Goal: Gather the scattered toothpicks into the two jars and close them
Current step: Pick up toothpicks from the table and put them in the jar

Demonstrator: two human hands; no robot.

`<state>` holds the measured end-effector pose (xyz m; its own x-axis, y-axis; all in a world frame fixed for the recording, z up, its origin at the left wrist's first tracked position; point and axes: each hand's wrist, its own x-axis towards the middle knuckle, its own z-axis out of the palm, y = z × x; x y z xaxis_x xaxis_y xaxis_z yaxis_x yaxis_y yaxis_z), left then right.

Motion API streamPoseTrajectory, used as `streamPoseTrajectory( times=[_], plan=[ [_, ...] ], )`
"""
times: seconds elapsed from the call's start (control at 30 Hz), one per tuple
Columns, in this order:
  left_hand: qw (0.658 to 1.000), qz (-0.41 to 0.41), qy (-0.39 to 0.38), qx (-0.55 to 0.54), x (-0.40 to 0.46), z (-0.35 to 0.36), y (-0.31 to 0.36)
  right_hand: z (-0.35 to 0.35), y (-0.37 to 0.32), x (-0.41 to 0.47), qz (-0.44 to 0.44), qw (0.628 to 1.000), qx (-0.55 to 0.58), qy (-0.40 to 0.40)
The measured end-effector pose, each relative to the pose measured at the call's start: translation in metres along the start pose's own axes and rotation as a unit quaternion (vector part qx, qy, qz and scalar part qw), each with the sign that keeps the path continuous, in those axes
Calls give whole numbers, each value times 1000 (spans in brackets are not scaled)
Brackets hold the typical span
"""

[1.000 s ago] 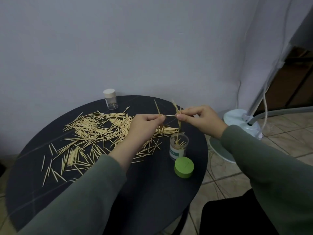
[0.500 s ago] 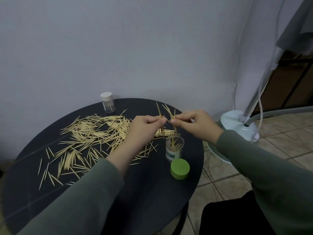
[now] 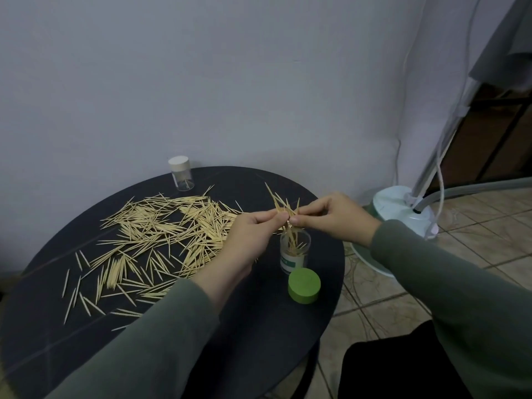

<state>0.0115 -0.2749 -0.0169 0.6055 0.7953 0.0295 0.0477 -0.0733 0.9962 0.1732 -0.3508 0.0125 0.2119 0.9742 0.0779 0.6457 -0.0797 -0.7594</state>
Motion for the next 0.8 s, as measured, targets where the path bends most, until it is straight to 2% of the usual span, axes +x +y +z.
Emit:
streamPoseTrajectory(
  times=[0.13, 0.33, 0.6, 0.8],
  plan=[
    [998, 28, -20, 50, 3, -7, -8, 0, 5, 1, 22, 999, -16, -36],
    [991, 28, -66, 112, 5, -15, -8, 0, 7, 1, 42, 996, -53, -65],
    [982, 44, -37, 180, 7, -17, -2, -4, -4, -4, 17, 995, -84, -47],
    [945, 116, -32, 303, 4, -9, 0, -2, -4, -4, -9, 991, -132, -37]
  ],
)
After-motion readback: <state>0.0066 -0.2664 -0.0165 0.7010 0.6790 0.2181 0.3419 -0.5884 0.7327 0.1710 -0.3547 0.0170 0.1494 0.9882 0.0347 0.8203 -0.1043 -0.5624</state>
